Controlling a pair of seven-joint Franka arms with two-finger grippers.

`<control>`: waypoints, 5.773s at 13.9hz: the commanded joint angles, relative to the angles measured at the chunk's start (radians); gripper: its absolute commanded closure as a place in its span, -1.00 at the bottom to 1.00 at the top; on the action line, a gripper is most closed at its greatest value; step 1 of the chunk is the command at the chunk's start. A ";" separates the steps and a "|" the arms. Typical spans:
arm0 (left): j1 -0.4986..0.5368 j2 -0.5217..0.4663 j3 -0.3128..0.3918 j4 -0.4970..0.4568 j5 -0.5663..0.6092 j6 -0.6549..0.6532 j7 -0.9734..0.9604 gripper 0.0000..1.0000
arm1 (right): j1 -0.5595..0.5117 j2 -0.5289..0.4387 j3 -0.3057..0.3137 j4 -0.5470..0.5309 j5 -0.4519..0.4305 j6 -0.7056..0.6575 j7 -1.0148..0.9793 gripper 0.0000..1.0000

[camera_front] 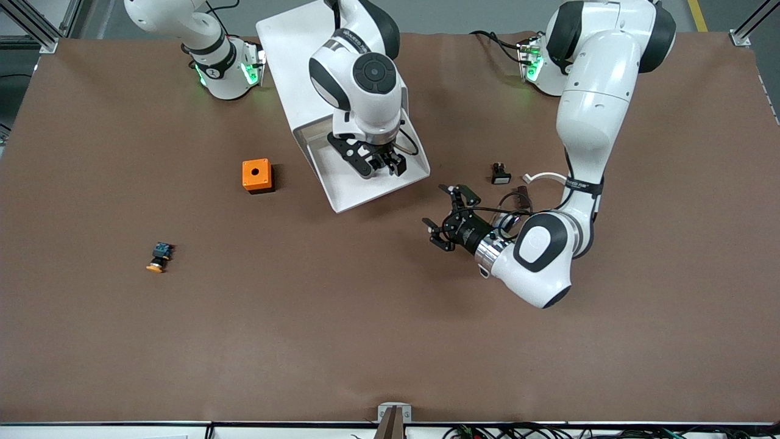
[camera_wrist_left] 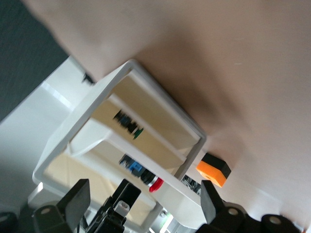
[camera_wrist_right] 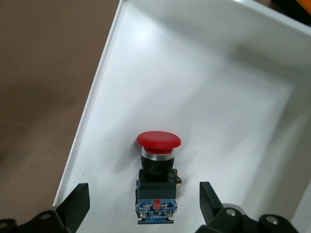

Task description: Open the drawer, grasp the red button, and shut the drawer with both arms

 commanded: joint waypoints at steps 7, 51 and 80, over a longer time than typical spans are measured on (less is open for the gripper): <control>-0.020 -0.091 0.009 0.008 0.271 0.321 0.518 -1.00 | 0.027 0.021 -0.008 -0.002 -0.002 0.007 0.019 -1.00; -0.434 -0.188 -0.014 -0.083 0.908 0.530 0.547 -1.00 | -0.715 -0.128 -0.019 -0.330 -0.075 0.262 -1.412 1.00; -0.518 -0.177 -0.180 -0.127 0.660 0.531 0.550 -1.00 | -0.870 0.109 -0.019 -0.367 -0.104 0.535 -1.496 1.00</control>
